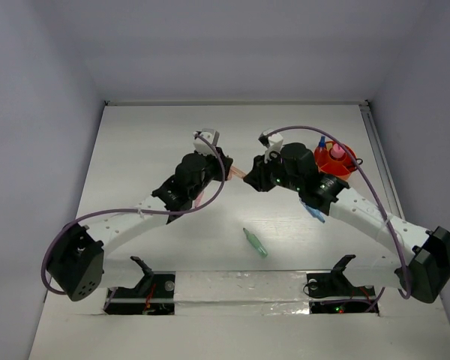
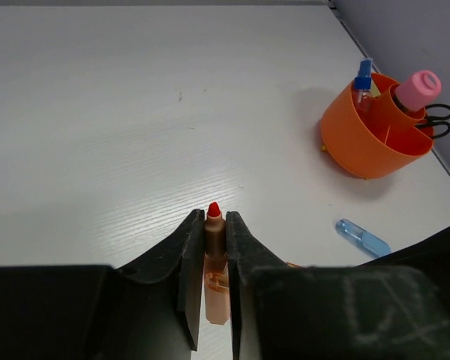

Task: Sort the stationery into containers
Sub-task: Close the pen cap on the pen.

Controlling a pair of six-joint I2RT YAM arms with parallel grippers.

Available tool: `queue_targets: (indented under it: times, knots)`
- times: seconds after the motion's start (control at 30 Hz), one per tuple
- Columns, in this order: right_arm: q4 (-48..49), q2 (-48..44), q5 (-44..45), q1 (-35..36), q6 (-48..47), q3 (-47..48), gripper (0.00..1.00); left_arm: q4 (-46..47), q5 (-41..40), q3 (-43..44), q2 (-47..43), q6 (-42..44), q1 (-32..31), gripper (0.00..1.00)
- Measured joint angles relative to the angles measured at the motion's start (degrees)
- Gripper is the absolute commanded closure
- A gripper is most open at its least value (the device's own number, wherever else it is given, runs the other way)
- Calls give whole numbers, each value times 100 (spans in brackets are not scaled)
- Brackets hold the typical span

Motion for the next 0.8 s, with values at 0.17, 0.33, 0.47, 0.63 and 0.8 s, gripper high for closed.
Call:
queue_targets:
  times: [0.17, 0.33, 0.47, 0.63, 0.8]
  knots:
    - [-498, 109, 105, 0, -20, 417, 100, -68, 0, -175, -256, 37, 72, 48]
    - [-595, 136, 197, -2, -13, 564, 100, -142, -208, -184, -787, 20, 122, 31]
    - [-702, 249, 249, 0, -9, 643, 100, 15, -358, -431, -1274, -153, 125, 35]
    - [-767, 608, 282, -33, 35, 1045, 100, 282, -157, -1204, -1705, -424, 133, 49]
    - [-920, 710, 245, -90, 55, 1377, 100, 356, 188, -1687, -1766, -409, 133, 49]
